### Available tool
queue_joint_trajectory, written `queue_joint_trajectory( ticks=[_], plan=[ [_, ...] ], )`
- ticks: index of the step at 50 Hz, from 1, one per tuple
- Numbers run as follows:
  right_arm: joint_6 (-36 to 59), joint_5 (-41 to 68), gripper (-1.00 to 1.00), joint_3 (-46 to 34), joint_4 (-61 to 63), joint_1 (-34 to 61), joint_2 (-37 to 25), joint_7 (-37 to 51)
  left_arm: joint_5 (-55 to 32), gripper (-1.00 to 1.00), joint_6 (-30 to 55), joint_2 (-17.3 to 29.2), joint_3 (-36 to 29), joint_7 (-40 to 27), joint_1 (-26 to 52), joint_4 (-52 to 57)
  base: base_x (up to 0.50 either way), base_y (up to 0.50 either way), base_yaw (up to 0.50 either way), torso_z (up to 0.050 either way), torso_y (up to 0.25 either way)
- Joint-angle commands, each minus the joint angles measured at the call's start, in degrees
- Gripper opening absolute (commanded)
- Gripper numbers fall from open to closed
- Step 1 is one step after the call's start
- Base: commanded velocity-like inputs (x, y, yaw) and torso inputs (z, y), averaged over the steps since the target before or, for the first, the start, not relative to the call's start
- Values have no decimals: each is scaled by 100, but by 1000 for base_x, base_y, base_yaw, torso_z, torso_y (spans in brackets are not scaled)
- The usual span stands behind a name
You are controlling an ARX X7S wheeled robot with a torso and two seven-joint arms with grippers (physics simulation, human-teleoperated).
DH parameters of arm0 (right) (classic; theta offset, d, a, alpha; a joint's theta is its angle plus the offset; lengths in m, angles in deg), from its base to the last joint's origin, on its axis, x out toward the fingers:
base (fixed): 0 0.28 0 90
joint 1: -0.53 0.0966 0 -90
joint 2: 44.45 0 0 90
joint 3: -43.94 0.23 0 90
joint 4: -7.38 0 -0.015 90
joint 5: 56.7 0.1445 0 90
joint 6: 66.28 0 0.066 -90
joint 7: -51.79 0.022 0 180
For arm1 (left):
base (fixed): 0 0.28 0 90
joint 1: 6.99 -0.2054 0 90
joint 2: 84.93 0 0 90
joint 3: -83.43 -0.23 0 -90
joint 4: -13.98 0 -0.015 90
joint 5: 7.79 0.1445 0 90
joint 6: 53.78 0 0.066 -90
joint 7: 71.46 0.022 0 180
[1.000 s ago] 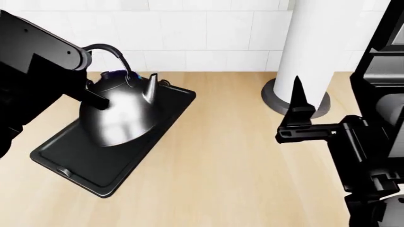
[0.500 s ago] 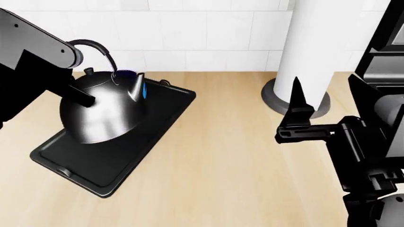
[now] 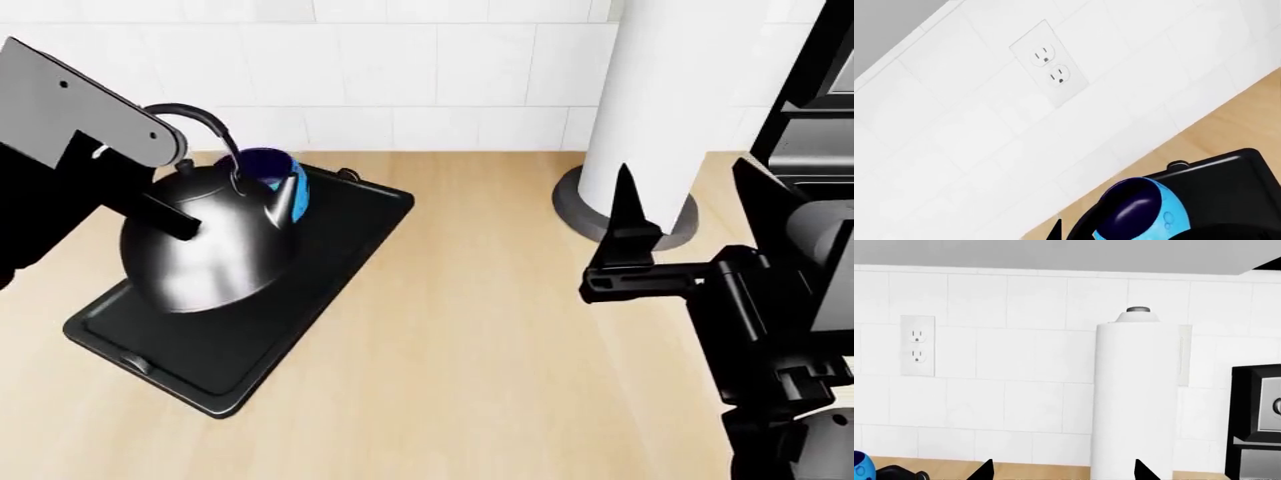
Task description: Pick the kettle from the counter and place it on the tray. Then pick the mug from the cabinet and place it on the tray. Then close the cabinet doors.
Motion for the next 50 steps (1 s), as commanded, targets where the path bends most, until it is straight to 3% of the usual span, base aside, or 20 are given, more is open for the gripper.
queue_joint_trajectory(
  ticks=[1, 28, 50],
  plan=[
    [-4, -40, 100, -32, -44, -11, 36, -27, 197, -100, -246, 55, -43, -89, -292, -88, 0, 0, 0, 0, 0],
    [-19, -115, 100, -95, -146, -18, 119, -96, 377, -100, -442, 85, -90, -165, -448, -311, 0, 0, 0, 0, 0],
    [19, -86, 100, -119, -167, 49, 152, -103, 556, -100, -287, 144, -232, -111, -107, -361, 0, 0, 0, 0, 0]
  ],
)
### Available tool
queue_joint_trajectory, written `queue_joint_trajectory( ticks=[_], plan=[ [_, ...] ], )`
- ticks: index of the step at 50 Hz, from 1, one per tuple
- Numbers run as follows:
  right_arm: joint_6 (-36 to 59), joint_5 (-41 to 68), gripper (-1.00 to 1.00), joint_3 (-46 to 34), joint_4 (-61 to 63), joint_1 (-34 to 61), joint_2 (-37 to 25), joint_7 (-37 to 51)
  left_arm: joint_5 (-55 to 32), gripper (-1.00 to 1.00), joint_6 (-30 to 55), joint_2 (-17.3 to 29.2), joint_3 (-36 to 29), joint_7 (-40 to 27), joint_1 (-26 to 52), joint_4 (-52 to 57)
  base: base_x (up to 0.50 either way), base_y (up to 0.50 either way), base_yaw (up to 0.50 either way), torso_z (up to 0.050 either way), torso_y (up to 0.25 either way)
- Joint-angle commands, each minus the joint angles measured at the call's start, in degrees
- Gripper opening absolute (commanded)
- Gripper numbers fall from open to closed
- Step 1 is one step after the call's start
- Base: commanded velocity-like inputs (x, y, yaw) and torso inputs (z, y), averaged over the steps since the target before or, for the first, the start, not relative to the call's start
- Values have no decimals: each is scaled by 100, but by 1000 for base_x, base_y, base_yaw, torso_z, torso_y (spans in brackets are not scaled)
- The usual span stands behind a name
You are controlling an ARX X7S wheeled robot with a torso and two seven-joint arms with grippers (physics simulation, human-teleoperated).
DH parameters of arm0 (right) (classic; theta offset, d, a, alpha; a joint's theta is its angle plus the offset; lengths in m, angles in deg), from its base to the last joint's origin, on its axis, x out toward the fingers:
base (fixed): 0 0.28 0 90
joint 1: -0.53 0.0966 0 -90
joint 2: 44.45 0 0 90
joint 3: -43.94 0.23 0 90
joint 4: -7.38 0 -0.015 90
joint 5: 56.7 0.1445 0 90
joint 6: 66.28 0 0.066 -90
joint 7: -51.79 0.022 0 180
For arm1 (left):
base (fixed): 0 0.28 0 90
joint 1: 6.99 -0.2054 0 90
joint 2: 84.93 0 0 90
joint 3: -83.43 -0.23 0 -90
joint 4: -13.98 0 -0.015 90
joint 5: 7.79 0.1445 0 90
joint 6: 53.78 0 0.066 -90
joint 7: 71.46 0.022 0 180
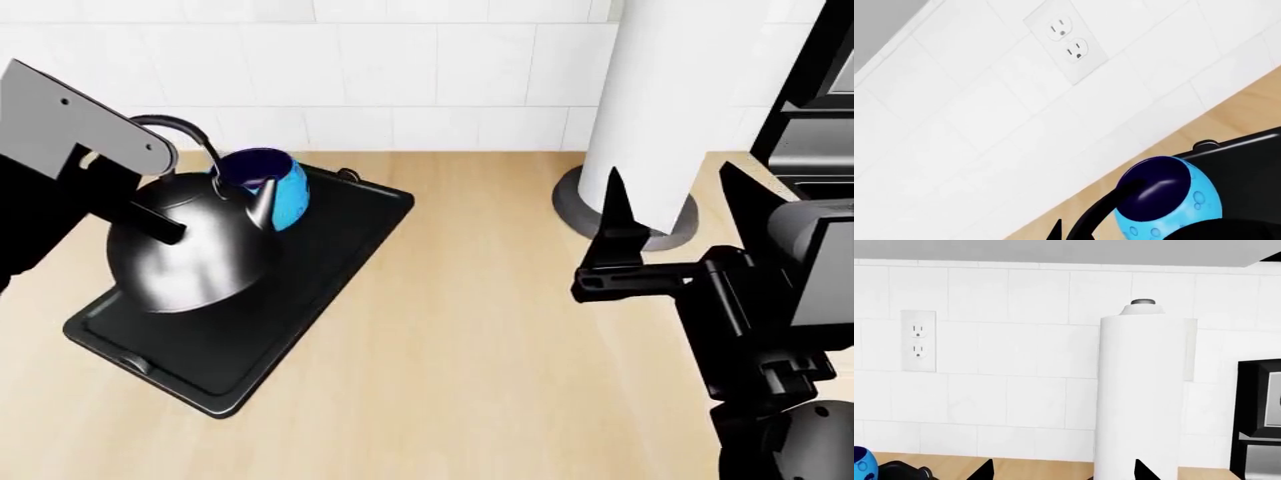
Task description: Pick the kettle from the counter and place it on the tray. Then pick the mug from the cabinet and place it on the tray. Then close the cabinet doors.
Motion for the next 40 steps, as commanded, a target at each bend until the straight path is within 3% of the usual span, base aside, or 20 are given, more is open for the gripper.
queue_joint_trajectory(
  ticks=[1, 40],
  plan=[
    [0, 13, 100, -1, -6, 11, 5, -8, 150, -100, 41, 16, -33, -38, 135, 3, 0, 0, 0, 0, 0],
    [-59, -64, 100, -25, -75, -56, 49, -56, 247, -100, -196, 0, -273, -21, -206, 88, 0, 0, 0, 0, 1]
  ],
)
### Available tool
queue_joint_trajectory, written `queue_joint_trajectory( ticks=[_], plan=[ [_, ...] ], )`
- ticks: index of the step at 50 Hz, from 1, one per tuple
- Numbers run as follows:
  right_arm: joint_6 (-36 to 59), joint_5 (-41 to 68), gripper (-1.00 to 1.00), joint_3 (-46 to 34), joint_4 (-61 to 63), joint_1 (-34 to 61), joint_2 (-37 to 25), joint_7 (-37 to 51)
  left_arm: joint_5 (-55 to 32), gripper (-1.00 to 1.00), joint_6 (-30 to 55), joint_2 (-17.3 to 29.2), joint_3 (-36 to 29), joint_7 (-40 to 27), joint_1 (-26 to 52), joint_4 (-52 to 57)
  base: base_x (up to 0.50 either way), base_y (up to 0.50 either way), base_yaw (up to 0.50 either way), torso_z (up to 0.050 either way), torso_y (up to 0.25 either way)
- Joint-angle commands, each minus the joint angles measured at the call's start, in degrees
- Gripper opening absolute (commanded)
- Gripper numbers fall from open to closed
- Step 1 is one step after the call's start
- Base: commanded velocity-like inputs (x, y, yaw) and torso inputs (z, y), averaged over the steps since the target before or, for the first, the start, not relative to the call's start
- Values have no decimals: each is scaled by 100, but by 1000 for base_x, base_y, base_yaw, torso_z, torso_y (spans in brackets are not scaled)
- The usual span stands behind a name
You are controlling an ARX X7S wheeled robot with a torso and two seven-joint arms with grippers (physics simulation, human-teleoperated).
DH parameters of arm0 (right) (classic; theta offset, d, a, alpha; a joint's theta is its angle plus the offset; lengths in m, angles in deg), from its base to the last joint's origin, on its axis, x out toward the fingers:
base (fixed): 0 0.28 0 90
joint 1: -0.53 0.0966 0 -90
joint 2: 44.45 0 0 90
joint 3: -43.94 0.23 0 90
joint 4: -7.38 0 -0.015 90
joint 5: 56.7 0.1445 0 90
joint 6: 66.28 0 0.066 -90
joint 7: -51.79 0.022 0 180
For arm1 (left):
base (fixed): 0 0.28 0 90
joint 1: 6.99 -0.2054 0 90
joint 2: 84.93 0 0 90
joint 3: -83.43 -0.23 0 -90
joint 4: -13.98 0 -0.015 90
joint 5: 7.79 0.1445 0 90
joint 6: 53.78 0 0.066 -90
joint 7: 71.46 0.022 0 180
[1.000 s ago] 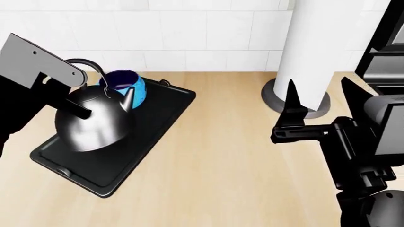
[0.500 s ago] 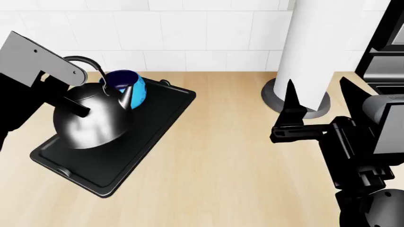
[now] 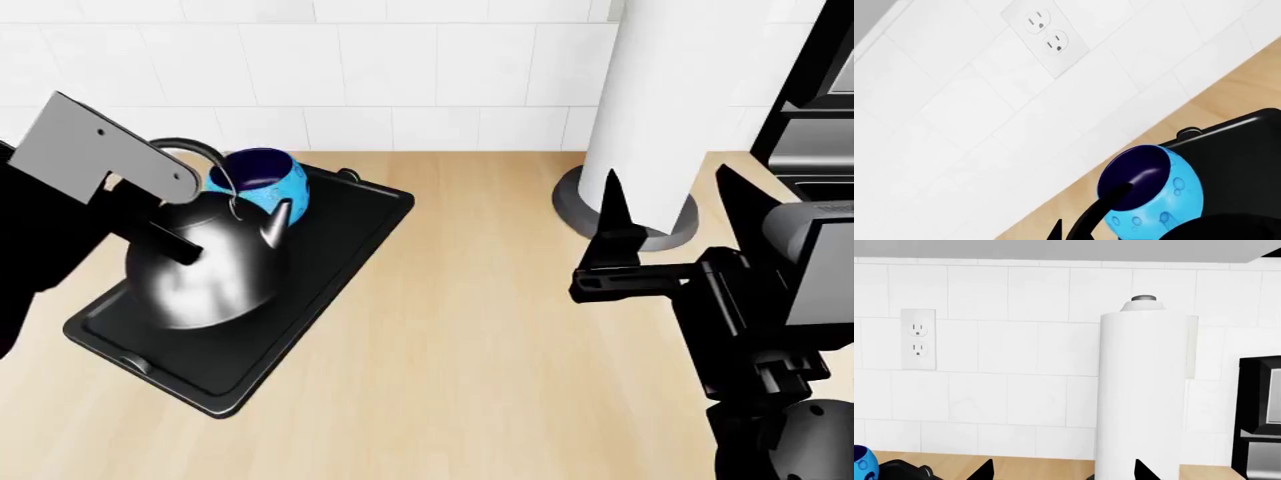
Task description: Pick the kettle from the counter and place it on the tray. Then pick the mug from the cabinet and place it on the tray. Then close the cabinet doors.
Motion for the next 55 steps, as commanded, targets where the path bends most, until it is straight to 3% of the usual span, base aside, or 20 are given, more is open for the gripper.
queue_joint_trajectory(
  ticks=[1, 5, 6, 55],
  plan=[
    [-17, -13, 100, -1, -17, -16, 5, -14, 101, -100, -43, 11, -21, -6, 5, 18, 0, 0, 0, 0, 0],
    [-23, -10, 100, 3, -16, -23, 2, -14, 84, -100, -30, 29, -31, 10, -4, 56, 0, 0, 0, 0, 0],
    [-23, -12, 100, 2, -16, -23, 3, -14, 79, 100, -26, 34, -33, 16, -4, 62, 0, 0, 0, 0, 0],
    [-40, -39, 100, -14, -49, -40, 25, -35, -74, 100, 273, 159, -272, 133, -271, 29, 0, 0, 0, 0, 0]
  ],
)
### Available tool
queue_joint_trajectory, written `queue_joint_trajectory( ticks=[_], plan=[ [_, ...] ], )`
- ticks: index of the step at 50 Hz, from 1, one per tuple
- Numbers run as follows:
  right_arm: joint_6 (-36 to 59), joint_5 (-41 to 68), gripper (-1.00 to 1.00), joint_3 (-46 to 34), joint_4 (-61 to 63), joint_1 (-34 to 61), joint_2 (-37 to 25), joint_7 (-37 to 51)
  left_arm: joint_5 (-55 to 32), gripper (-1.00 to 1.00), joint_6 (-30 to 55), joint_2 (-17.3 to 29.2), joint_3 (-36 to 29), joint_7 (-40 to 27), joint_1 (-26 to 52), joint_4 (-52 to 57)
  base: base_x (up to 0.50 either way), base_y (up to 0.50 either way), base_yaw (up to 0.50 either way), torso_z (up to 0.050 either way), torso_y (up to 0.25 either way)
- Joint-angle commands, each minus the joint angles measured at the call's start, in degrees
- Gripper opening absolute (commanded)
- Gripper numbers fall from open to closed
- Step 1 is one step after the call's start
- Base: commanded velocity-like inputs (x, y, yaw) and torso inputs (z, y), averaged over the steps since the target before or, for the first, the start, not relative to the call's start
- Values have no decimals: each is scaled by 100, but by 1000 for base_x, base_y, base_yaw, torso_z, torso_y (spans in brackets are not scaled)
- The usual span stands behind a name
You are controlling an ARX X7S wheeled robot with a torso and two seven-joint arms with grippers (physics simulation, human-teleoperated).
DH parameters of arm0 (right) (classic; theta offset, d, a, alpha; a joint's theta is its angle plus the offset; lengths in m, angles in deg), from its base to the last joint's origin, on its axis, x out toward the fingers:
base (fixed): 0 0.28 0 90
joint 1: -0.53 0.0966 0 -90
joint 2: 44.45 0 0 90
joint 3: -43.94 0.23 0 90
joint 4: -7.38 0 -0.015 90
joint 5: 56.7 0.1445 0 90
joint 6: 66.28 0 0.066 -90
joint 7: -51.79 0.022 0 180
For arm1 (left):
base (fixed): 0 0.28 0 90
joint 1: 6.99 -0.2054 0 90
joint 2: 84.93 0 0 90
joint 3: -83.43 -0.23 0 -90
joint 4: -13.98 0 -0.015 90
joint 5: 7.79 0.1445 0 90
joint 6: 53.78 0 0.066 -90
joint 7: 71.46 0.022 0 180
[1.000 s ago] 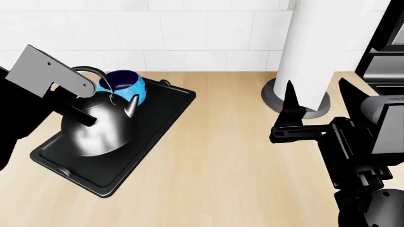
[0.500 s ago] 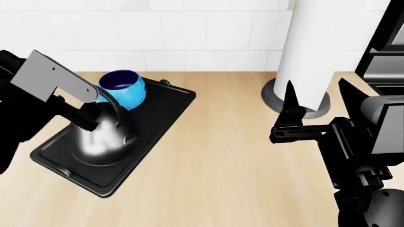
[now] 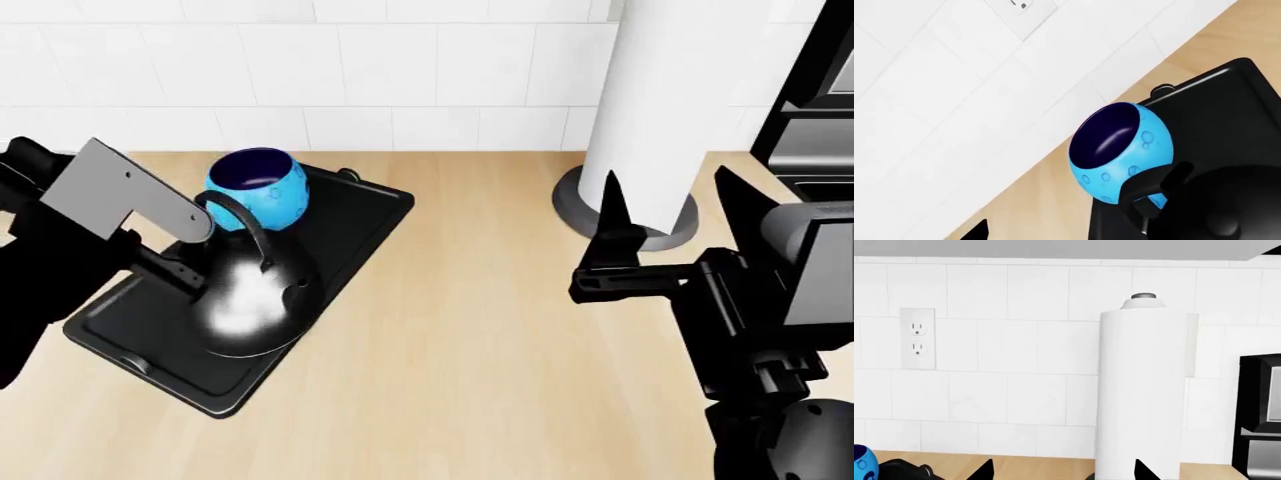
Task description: Pick the kettle from the counter and place it on the tray. Then pick the mug from the cabinet and place it on the tray. Then close the cabinet doors.
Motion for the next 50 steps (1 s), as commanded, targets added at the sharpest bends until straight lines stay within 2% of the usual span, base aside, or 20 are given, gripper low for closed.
queue_joint_trajectory(
  ticks=[1, 14, 22, 28, 31, 34, 37, 41, 50],
  plan=[
    [-16, -24, 100, -9, -24, -18, 13, -20, -2, 100, 57, 10, -21, -7, -21, -19, 0, 0, 0, 0, 0],
    [-20, -10, 100, 1, -34, -14, 10, -19, -361, 100, 167, 250, 249, -5, -176, 221, 0, 0, 0, 0, 0],
    [-22, -8, 100, -3, -43, -11, 16, -30, -1082, 100, 30, 864, 969, -141, -763, 668, 0, 0, 0, 0, 0],
    [-11, -10, 100, -22, -35, 8, 36, -40, -1751, 100, -556, 1486, 1823, -465, -1702, 835, 0, 0, 0, 0, 0],
    [-16, -30, 100, -38, -58, 9, 58, -59, -2120, 100, -1078, 1791, 2452, -637, -2295, 888, 0, 0, 0, 0, 0],
    [-10, -55, 100, -65, -96, 26, 93, -85, -2489, 100, -1673, 1989, 3360, -679, -3033, 957, 0, 0, 0, 0, 0],
    [-5, -77, 100, -90, -133, 43, 126, -110, -2646, 100, -1961, 1870, 4309, -633, -3583, 985, 0, 0, 0, 0, 0],
    [-39, -108, 100, -100, -180, 21, 152, -152, -2999, 100, -2116, 1530, 5137, -713, -3680, 1034, 0, 0, 0, 0, 0],
    [-202, -255, 100, -112, -196, -132, 200, -243, -3761, 100, -2608, 869, 5237, -1603, -2784, 1123, 0, 0, 0, 0, 0]
  ],
)
